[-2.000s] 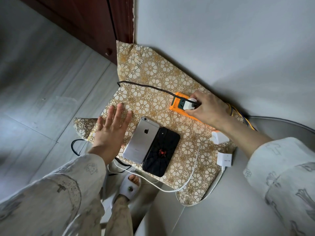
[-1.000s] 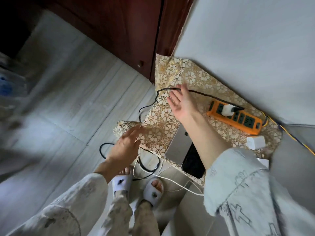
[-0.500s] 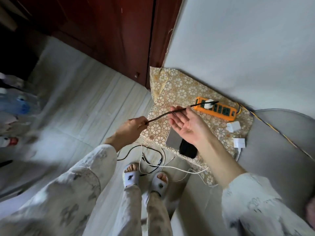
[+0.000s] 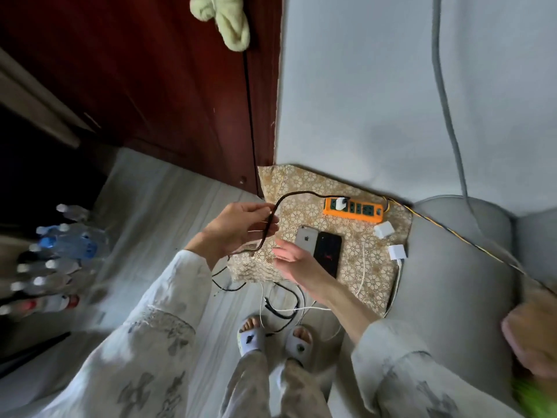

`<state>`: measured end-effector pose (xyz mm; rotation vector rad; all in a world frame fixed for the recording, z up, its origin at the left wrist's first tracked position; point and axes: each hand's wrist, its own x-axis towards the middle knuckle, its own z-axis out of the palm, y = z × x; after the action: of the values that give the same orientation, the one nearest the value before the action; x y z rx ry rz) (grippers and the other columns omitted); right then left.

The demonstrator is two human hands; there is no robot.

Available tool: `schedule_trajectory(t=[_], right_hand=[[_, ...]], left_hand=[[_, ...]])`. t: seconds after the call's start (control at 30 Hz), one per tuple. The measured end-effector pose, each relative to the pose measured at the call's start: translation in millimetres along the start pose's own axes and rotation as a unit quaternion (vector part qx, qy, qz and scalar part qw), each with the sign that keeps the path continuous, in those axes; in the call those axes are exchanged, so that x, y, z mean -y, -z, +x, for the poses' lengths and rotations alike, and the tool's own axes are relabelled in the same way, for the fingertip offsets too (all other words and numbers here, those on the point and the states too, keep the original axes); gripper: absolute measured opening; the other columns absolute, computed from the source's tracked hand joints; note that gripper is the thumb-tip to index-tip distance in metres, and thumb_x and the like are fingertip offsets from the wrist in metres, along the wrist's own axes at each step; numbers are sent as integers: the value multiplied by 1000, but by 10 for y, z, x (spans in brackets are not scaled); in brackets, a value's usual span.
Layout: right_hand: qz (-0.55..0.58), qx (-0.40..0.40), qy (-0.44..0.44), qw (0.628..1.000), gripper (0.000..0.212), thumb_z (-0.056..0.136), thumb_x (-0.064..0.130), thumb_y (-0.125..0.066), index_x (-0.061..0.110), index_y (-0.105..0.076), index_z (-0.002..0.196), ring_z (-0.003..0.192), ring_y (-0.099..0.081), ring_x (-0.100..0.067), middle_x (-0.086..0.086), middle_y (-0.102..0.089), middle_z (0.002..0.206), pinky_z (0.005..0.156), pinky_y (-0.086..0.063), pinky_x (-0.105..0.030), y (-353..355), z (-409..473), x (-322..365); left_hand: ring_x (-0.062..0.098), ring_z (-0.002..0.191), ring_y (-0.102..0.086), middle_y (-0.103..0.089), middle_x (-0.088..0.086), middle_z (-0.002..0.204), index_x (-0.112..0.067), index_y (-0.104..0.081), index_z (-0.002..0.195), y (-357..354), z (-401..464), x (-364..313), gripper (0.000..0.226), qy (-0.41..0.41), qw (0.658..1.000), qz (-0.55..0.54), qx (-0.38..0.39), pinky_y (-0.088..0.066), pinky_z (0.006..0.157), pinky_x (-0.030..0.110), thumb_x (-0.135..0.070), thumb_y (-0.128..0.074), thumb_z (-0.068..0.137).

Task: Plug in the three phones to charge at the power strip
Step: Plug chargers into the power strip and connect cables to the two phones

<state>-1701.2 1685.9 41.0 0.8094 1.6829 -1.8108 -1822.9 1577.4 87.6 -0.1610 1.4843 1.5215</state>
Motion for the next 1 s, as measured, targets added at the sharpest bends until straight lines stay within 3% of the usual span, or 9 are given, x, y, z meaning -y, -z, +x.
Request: schedule_trajectory(t=[0.07, 0.2, 0.33, 0.43, 0.5, 0.63, 0.77, 0.87, 1.0], right_hand=[[-44, 0, 38, 998, 48, 91, 23, -52, 17, -39, 137, 123, -48, -13, 2, -51, 133, 105, -38, -34, -54, -80, 82], [-58, -41, 125, 990, 19, 93, 24, -49, 12, -62, 101, 61, -48, -3, 11, -51, 69, 59, -35, -15, -30, -270, 209], [-37, -71, 129, 988, 26, 93, 21, -50, 2, -67, 98, 79, -63, -23, -9, -66, 81, 82, -55, -32, 73, -473, 250], [54, -60, 118, 990, 24, 93, 16, -49, 3, -68, 88, 80, -68, -18, -17, -70, 99, 74, -56, -22, 162, -678, 345], [100, -56, 134, 984, 22, 93, 15, -49, 1, -66, 91, 82, -66, -28, -25, -68, 100, 72, -53, -30, 234, -830, 450], [170, -53, 170, 969, 21, 94, 18, -49, 6, -65, 90, 80, -71, -27, -15, -73, 89, 71, -57, -31, 335, -1082, 766], [286, -26, 182, 940, 22, 94, 18, -46, 8, -63, 83, 69, -72, -20, -8, -74, 75, 60, -58, -28, 417, -1242, 1101], [389, -8, 175, 904, 22, 94, 19, -47, 6, -61, 83, 70, -72, -20, -9, -75, 76, 59, -59, -28, 481, -1317, 1255], [449, 24, 190, 873, 21, 93, 19, -48, 3, -60, 98, 84, -72, -21, -11, -74, 90, 73, -59, -31, 599, -1367, 1267]], left_hand=[[16, 71, -69, -65, 13, 89, -1, -56, 109, -157, -119, -128, 22, -7, 999, -43, 32, -57, 74, 27, -2, -41, 94], [28, 97, -62, -62, 19, 104, 3, -48, 122, -460, -311, -283, 30, -21, 996, -39, 72, -53, 82, 27, 0, -35, 95], [26, 111, -56, -57, 19, 119, 1, -45, 128, -580, -433, -382, 34, -40, 996, -49, 60, -48, 94, 32, 1, -34, 96], [21, 102, -61, -59, 13, 118, -3, -48, 126, -487, -538, -379, 33, -64, 997, -9, 30, -47, 94, 30, -2, -36, 96], [16, 95, -62, -61, 11, 115, -4, -48, 126, -412, -639, -301, 33, -69, 997, 41, 12, -47, 89, 26, -2, -38, 95], [12, 97, -60, -63, 4, 113, -11, -49, 126, -325, -860, -76, 34, -78, 984, 155, 33, -43, 90, 24, -7, -46, 93], [1, 93, -61, -66, 0, 108, -20, -56, 113, -314, -1066, 36, 23, -117, 928, 346, 75, -45, 80, 9, -16, -54, 90], [3, 80, -63, -72, 3, 92, -20, -63, 90, -298, -1137, -12, 10, -176, 890, 421, -15, -50, 82, 19, -15, -55, 90], [13, 69, -66, -69, 3, 68, -16, -63, 71, -336, -1254, -291, 20, -236, 897, 366, -76, -57, 79, 37, -8, -56, 88]])
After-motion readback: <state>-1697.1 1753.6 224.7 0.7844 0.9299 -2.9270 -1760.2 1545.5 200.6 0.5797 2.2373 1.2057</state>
